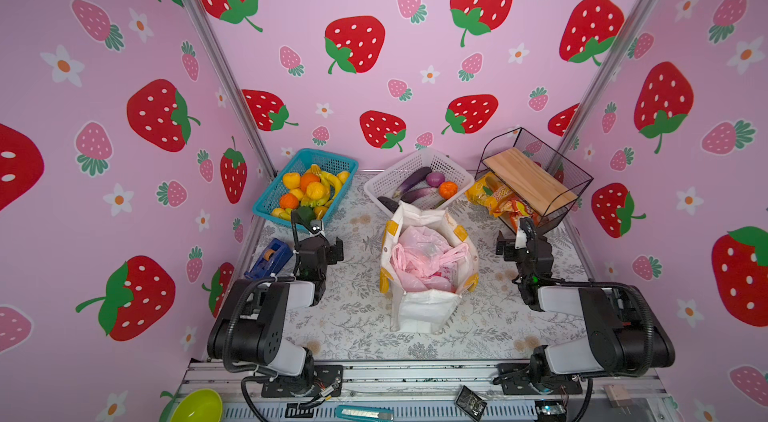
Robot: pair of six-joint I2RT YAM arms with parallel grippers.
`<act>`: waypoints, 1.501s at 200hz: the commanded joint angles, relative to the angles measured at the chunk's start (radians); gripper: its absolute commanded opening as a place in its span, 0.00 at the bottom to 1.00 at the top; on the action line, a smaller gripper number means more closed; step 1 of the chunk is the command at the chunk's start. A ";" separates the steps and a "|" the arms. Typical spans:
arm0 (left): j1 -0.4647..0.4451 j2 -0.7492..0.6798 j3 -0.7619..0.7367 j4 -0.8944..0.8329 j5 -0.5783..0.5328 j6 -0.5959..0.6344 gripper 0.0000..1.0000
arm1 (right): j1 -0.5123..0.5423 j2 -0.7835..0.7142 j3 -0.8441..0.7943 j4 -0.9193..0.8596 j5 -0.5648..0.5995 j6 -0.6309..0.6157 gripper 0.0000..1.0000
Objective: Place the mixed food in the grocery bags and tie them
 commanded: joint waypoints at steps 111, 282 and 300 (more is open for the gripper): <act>0.042 0.010 0.044 0.007 0.103 -0.012 0.99 | -0.061 0.130 -0.051 0.295 -0.054 -0.002 1.00; 0.077 0.017 0.066 -0.028 0.185 -0.025 0.99 | -0.045 0.131 -0.046 0.285 -0.031 -0.017 1.00; 0.075 0.013 0.059 -0.019 0.182 -0.024 0.99 | -0.045 0.132 -0.047 0.285 -0.030 -0.018 1.00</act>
